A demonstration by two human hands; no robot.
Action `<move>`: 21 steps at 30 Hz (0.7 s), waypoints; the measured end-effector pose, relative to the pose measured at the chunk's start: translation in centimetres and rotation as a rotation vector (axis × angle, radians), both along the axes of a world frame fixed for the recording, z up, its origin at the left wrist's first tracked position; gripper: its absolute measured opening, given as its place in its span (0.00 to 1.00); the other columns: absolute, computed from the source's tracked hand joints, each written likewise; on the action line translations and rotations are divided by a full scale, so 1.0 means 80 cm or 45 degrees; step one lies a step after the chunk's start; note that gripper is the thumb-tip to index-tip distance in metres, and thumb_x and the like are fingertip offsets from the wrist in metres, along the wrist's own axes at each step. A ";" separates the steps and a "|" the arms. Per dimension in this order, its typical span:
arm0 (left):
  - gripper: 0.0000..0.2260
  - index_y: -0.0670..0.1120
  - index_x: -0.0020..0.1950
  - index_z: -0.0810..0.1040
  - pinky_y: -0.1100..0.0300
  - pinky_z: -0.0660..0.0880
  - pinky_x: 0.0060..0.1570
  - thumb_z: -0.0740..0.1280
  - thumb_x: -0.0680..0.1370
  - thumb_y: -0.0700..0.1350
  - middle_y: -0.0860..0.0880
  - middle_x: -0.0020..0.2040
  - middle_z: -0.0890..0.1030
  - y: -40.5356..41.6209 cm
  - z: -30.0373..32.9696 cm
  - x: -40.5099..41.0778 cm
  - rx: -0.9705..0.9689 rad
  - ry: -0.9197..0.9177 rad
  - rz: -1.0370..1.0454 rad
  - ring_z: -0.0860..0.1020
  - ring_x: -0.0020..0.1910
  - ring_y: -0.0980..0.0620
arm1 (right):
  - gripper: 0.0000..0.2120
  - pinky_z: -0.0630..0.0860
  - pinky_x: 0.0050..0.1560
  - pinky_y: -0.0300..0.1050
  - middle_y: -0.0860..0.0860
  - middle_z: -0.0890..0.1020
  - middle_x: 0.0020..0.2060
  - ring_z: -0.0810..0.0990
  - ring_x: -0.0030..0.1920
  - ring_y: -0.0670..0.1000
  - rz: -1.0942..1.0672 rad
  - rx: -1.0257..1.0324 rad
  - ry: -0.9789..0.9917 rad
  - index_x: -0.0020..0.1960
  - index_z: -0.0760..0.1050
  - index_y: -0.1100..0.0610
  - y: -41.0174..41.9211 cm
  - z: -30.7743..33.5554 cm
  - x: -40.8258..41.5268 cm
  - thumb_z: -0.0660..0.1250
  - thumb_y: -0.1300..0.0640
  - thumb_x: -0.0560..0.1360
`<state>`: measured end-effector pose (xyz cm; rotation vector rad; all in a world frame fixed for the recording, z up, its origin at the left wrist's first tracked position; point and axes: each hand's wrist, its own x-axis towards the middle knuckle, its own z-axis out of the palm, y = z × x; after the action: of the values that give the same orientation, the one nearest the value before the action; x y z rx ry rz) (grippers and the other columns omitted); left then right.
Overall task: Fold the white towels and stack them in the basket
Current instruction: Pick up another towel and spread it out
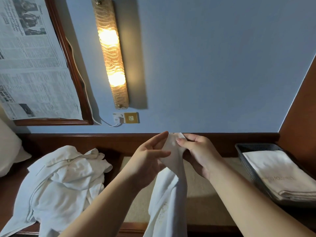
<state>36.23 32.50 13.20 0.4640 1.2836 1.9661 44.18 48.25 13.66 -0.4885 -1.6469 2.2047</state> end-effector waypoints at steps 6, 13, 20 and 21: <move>0.29 0.47 0.74 0.74 0.55 0.83 0.49 0.68 0.77 0.25 0.40 0.62 0.84 0.007 0.005 0.004 0.071 0.089 0.209 0.85 0.59 0.41 | 0.11 0.84 0.57 0.54 0.57 0.88 0.52 0.87 0.56 0.58 -0.065 -0.057 0.034 0.62 0.83 0.61 -0.005 -0.001 -0.009 0.68 0.65 0.81; 0.28 0.48 0.76 0.72 0.42 0.79 0.63 0.71 0.78 0.31 0.43 0.59 0.86 0.020 0.022 0.003 0.089 0.183 0.358 0.85 0.58 0.42 | 0.09 0.85 0.51 0.60 0.58 0.88 0.44 0.88 0.46 0.61 -0.340 0.043 0.155 0.53 0.84 0.58 -0.017 -0.001 -0.010 0.78 0.60 0.74; 0.29 0.60 0.75 0.70 0.31 0.77 0.63 0.68 0.82 0.32 0.50 0.61 0.86 0.014 0.024 0.003 -0.008 0.524 0.431 0.82 0.58 0.30 | 0.04 0.84 0.57 0.52 0.44 0.88 0.46 0.87 0.52 0.47 -0.307 0.516 0.185 0.50 0.88 0.48 -0.011 0.010 0.005 0.77 0.55 0.76; 0.29 0.62 0.74 0.70 0.28 0.75 0.61 0.68 0.82 0.33 0.52 0.61 0.86 0.014 0.028 0.002 -0.038 0.585 0.440 0.79 0.59 0.26 | 0.06 0.83 0.58 0.51 0.44 0.89 0.47 0.87 0.53 0.46 -0.265 0.527 0.180 0.51 0.88 0.47 -0.011 0.014 0.005 0.77 0.56 0.76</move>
<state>36.39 33.64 15.45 0.7521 1.7745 2.1964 44.56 47.39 14.76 -0.3596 -1.8181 1.6525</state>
